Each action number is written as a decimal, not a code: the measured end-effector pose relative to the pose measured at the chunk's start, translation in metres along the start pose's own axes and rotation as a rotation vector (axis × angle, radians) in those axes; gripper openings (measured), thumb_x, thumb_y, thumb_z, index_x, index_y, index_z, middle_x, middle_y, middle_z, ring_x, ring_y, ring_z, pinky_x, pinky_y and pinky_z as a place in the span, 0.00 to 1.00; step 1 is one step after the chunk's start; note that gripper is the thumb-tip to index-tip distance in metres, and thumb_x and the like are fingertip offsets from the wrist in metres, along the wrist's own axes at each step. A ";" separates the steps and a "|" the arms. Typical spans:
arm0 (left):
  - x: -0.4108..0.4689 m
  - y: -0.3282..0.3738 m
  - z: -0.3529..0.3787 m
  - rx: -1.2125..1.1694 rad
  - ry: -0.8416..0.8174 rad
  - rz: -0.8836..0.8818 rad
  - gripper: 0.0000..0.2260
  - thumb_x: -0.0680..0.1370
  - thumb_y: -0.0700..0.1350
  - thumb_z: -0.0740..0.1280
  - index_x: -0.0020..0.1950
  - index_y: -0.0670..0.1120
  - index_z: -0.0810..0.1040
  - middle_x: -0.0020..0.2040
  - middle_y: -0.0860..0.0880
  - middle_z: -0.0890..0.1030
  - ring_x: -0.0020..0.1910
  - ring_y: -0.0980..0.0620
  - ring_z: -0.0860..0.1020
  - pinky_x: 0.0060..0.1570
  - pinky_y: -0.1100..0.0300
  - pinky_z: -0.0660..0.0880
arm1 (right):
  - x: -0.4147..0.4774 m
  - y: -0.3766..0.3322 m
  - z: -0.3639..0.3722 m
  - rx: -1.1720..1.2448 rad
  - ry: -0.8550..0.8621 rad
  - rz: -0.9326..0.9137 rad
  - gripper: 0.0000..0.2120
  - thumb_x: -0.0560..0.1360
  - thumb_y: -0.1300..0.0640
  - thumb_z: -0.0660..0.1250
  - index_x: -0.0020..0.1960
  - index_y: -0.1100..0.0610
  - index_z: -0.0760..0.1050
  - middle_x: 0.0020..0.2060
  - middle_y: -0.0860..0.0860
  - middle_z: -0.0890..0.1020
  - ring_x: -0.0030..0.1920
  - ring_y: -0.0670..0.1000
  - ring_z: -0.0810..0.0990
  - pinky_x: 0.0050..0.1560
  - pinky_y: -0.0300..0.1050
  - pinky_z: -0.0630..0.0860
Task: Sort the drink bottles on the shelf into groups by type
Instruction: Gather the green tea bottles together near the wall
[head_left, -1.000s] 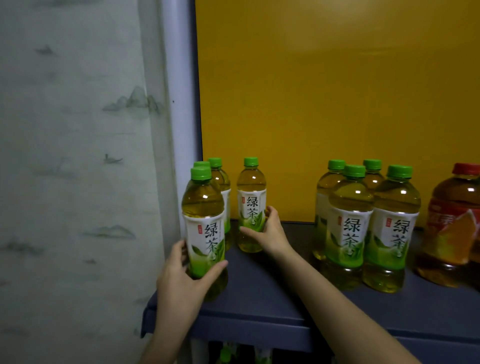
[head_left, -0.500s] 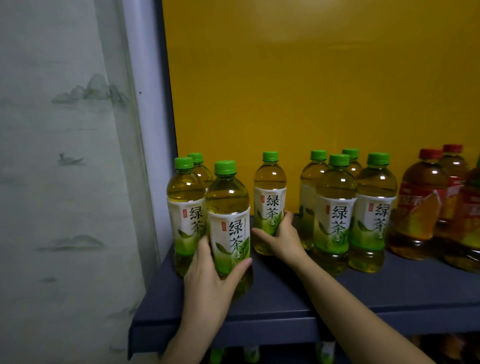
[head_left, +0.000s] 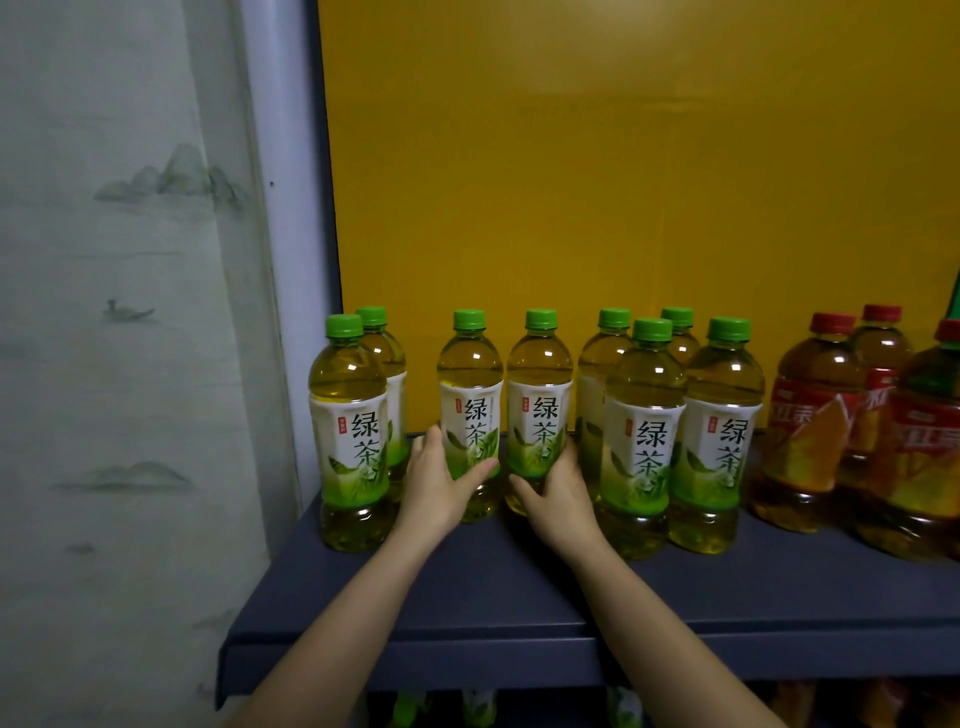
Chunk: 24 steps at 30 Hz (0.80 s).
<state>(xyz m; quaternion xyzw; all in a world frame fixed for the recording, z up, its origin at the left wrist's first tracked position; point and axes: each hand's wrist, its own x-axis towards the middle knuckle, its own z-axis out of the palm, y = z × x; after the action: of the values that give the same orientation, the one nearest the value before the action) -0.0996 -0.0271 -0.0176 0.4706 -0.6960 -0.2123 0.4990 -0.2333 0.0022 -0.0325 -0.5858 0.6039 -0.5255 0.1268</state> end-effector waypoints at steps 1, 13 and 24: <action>0.003 -0.002 0.001 -0.020 -0.011 -0.004 0.23 0.69 0.47 0.73 0.59 0.41 0.71 0.57 0.43 0.75 0.58 0.48 0.73 0.58 0.58 0.70 | 0.001 0.001 0.000 -0.006 0.002 -0.010 0.33 0.72 0.61 0.69 0.71 0.60 0.55 0.70 0.56 0.66 0.71 0.53 0.63 0.69 0.43 0.59; 0.008 -0.006 0.009 -0.048 -0.030 -0.061 0.24 0.71 0.45 0.72 0.64 0.41 0.70 0.63 0.44 0.75 0.63 0.47 0.73 0.62 0.53 0.71 | 0.005 0.002 0.001 -0.096 0.045 0.016 0.34 0.72 0.58 0.70 0.72 0.60 0.57 0.69 0.57 0.68 0.70 0.56 0.66 0.69 0.48 0.63; -0.053 0.000 -0.061 0.296 0.588 0.178 0.23 0.65 0.37 0.75 0.56 0.37 0.71 0.57 0.39 0.70 0.59 0.46 0.66 0.57 0.52 0.67 | -0.047 -0.051 0.009 0.099 0.076 -0.294 0.16 0.73 0.66 0.65 0.58 0.54 0.70 0.53 0.47 0.73 0.56 0.44 0.74 0.59 0.43 0.73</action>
<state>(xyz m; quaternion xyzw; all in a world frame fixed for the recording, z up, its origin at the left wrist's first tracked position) -0.0424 0.0295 -0.0186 0.5164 -0.5840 0.0803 0.6211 -0.1841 0.0497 -0.0177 -0.6405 0.4896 -0.5892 0.0542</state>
